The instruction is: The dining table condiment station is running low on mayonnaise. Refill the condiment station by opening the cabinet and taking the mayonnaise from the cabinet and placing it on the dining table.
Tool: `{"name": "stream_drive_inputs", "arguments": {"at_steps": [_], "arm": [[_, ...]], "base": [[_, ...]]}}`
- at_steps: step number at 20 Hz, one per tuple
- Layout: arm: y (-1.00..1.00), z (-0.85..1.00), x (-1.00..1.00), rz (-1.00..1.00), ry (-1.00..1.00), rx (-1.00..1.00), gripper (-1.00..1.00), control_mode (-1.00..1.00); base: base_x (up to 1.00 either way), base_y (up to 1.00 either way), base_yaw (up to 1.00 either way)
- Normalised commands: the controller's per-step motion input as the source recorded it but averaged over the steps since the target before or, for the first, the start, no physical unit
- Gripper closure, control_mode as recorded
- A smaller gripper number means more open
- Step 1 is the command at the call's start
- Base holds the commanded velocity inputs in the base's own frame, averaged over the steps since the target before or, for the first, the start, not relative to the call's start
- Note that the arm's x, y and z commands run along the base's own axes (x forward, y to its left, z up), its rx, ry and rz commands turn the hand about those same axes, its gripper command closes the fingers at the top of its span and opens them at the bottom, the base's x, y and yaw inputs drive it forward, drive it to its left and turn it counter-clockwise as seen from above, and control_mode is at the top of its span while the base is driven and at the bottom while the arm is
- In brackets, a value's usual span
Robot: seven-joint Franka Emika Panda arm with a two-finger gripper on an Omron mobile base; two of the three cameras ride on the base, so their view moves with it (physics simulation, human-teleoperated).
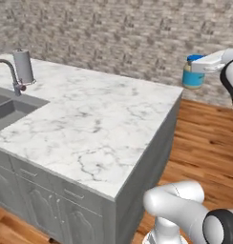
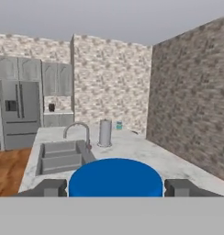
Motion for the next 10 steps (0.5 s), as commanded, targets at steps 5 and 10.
{"name": "stream_drive_inputs", "arguments": {"at_steps": [5, 10], "arm": [[0.00, 0.00, 0.00, 0.00, 0.00, 0.00, 1.00, 1.00], [0.00, 0.00, 0.00, 0.00, 0.00, 0.00, 1.00, 1.00]], "base": [[0.37, -1.00, 0.17], [0.37, -1.00, 0.17]]}}
